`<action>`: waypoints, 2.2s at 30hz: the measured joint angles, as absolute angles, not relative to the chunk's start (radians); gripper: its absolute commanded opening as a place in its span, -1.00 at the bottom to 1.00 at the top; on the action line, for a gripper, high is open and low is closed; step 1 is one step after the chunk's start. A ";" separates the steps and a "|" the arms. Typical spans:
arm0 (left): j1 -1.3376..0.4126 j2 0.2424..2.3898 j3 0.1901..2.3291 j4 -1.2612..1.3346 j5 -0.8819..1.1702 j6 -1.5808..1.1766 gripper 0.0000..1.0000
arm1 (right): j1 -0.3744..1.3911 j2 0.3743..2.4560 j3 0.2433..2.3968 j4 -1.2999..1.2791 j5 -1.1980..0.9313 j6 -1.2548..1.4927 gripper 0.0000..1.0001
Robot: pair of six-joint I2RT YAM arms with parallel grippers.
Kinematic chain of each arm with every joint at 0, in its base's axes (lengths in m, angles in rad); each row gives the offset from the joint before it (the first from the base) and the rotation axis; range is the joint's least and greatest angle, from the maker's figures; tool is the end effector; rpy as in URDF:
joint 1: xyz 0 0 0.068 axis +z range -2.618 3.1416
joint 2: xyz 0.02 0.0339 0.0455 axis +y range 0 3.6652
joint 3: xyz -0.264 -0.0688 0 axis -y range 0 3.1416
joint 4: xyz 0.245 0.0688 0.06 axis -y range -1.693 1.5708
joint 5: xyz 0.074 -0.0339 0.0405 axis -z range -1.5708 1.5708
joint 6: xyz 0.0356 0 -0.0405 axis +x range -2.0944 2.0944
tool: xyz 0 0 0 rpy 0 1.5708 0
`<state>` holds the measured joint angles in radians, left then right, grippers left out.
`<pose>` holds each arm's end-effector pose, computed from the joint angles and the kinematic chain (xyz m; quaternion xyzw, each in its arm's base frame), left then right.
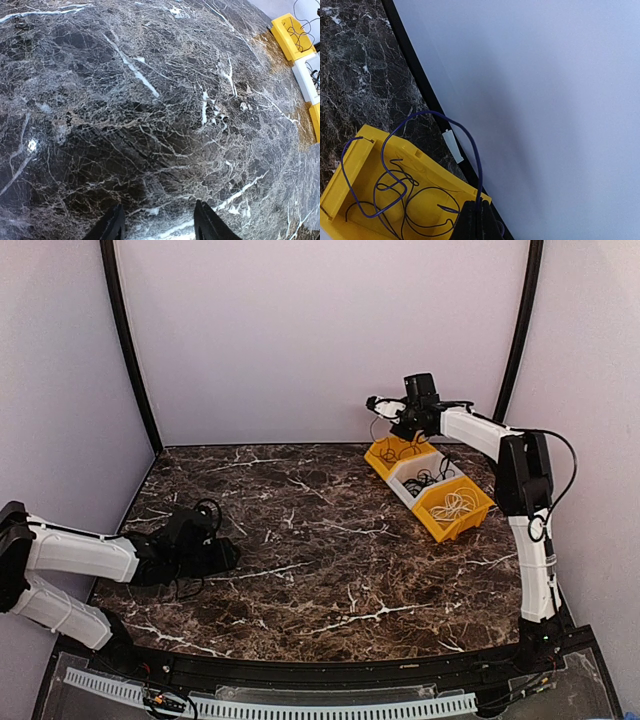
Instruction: Untangle the cables
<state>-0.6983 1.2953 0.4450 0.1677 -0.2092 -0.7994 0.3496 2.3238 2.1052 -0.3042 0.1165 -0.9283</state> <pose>0.1881 -0.1482 0.1544 -0.0902 0.8946 -0.2218 0.3772 0.5158 0.1836 0.2570 -0.4921 0.7112 -0.1908 0.4643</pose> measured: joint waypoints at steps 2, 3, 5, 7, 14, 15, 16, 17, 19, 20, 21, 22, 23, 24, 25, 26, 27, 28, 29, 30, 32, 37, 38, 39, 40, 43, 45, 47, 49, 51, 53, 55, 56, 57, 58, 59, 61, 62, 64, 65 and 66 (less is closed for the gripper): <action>-0.698 1.299 0.448 0.168 -0.207 -0.799 0.00 | 0.347 2.327 2.099 -0.294 0.125 -0.934 -1.00; -0.698 1.304 0.451 0.169 -0.206 -0.799 0.00 | 0.345 2.329 2.099 -0.291 0.129 -0.934 -1.00; -0.698 1.316 0.457 0.172 -0.202 -0.799 0.00 | 0.336 2.337 2.096 -0.290 0.134 -0.935 -1.00; -0.698 1.326 0.458 0.176 -0.199 -0.799 0.00 | 0.325 2.343 2.093 -0.291 0.137 -0.935 -1.00; -0.698 1.348 0.458 0.183 -0.194 -0.800 0.00 | 0.277 2.346 2.058 -0.292 0.143 -0.934 -1.00; -0.698 1.349 0.458 0.186 -0.194 -0.800 0.00 | 0.273 2.346 2.052 -0.292 0.146 -0.935 -1.00; -0.698 1.350 0.458 0.187 -0.192 -0.800 0.00 | 0.267 2.346 2.043 -0.293 0.151 -0.938 -1.00; -0.698 1.352 0.458 0.188 -0.191 -0.800 0.00 | 0.262 2.346 2.037 -0.295 0.154 -0.939 -1.00; -0.698 1.357 0.458 0.193 -0.190 -0.800 0.00 | 0.256 2.346 2.032 -0.302 0.154 -0.941 -1.00; -0.698 1.359 0.458 0.193 -0.187 -0.800 0.00 | 0.254 2.346 2.032 -0.307 0.152 -0.941 -1.00; -0.698 1.361 0.458 0.193 -0.186 -0.800 0.00 | 0.254 2.346 2.032 -0.310 0.149 -0.941 -1.00; -0.698 1.361 0.458 0.193 -0.185 -0.800 0.00 | 0.254 2.346 2.032 -0.316 0.142 -0.941 -1.00; -0.698 1.361 0.458 0.194 -0.183 -0.800 0.00 | 0.254 2.346 2.032 -0.323 0.134 -0.941 -1.00; -0.698 1.361 0.458 0.194 -0.183 -0.800 0.00 | 0.255 2.346 2.032 -0.331 0.126 -0.941 -1.00; -0.698 1.361 0.458 0.194 -0.181 -0.800 0.00 | 0.256 2.346 2.032 -0.344 0.120 -0.941 -1.00; -0.698 1.361 0.458 0.194 -0.180 -0.800 -0.01 | 0.258 2.346 2.032 -0.353 0.113 -0.940 -1.00; -0.698 1.361 0.458 0.194 -0.180 -0.801 -0.01 | 0.259 2.346 2.032 -0.361 0.107 -0.939 -1.00; -0.698 1.361 0.458 0.194 -0.179 -0.801 0.00 | 0.261 2.346 2.032 -0.367 0.101 -0.937 -1.00; -0.698 1.361 0.458 0.194 -0.179 -0.801 0.00 | 0.263 2.346 2.032 -0.371 0.096 -0.937 -0.97; -0.698 1.361 0.458 0.194 -0.179 -0.801 0.00 | 0.266 2.346 2.032 -0.376 0.091 -0.936 -0.86; -0.698 1.361 0.458 0.194 -0.179 -0.801 -0.01 | 0.272 2.347 2.033 -0.384 0.084 -0.934 -0.50; -0.698 1.361 0.458 0.193 -0.178 -0.801 -0.01 | 0.290 2.357 2.044 -0.411 0.082 -0.918 -0.25; -0.698 1.361 0.458 0.193 -0.179 -0.801 -0.01 | 0.294 2.357 2.045 -0.418 0.083 -0.914 -0.20; -0.698 1.361 0.458 0.193 -0.179 -0.801 -0.01 | 0.295 2.357 2.047 -0.420 0.083 -0.908 -0.16; -0.698 1.361 0.458 0.193 -0.179 -0.801 -0.01 | 0.297 2.357 2.048 -0.420 0.083 -0.906 -0.09; -0.698 1.361 0.458 0.193 -0.179 -0.801 -0.01 | 0.301 2.350 2.046 -0.433 0.088 -0.898 0.01; -0.698 1.361 0.459 0.192 -0.179 -0.800 0.00 | 0.300 2.334 2.038 -0.451 0.094 -0.891 0.05; -0.698 1.361 0.463 0.188 -0.179 -0.797 0.00 | 0.300 2.301 2.016 -0.479 0.099 -0.886 0.09; -0.698 1.361 0.476 0.182 -0.180 -0.791 0.00 | 0.300 2.252 1.986 -0.505 0.098 -0.877 0.13; -0.698 1.357 0.493 0.175 -0.181 -0.780 0.01 | 0.300 2.196 1.952 -0.527 0.093 -0.862 0.15; -0.698 1.351 0.514 0.164 -0.186 -0.761 0.01 | 0.300 2.125 1.913 -0.551 0.079 -0.842 0.17; -0.698 1.342 0.538 0.147 -0.193 -0.739 0.01 | 0.300 2.057 1.886 -0.574 0.057 -0.810 0.19; -0.698 1.337 0.553 0.136 -0.197 -0.725 0.02 | 0.300 2.027 1.874 -0.582 0.045 -0.796 0.20; -0.698 1.332 0.565 0.126 -0.200 -0.714 0.02 | 0.300 1.987 1.853 -0.588 0.025 -0.777 0.22; -0.698 1.325 0.581 0.113 -0.204 -0.698 0.03 | 0.300 1.941 1.826 -0.595 0.002 -0.757 0.24; -0.698 1.317 0.598 0.100 -0.208 -0.683 0.03 | 0.300 1.905 1.802 -0.598 -0.014 -0.741 0.25; -0.698 1.303 0.633 0.074 -0.217 -0.649 0.06 | 0.300 1.815 1.737 -0.604 -0.058 -0.703 0.29; -0.698 1.297 0.656 0.056 -0.221 -0.628 0.12 | 0.300 1.768 1.700 -0.606 -0.079 -0.688 0.30; -0.698 1.290 0.710 0.017 -0.227 -0.581 0.21 | 0.300 1.673 1.614 -0.602 -0.117 -0.650 0.40; -0.698 1.289 0.742 -0.004 -0.229 -0.557 0.23 | 0.300 1.633 1.573 -0.598 -0.131 -0.637 0.49; -0.698 1.289 0.770 -0.020 -0.230 -0.537 0.29 | 0.298 1.580 1.514 -0.587 -0.150 -0.618 0.67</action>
<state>-0.6983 1.2888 0.7700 -0.0204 -0.2298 -0.5373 0.2981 1.5799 1.5135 -0.5873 -0.1505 -0.6182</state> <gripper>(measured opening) 0.586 0.686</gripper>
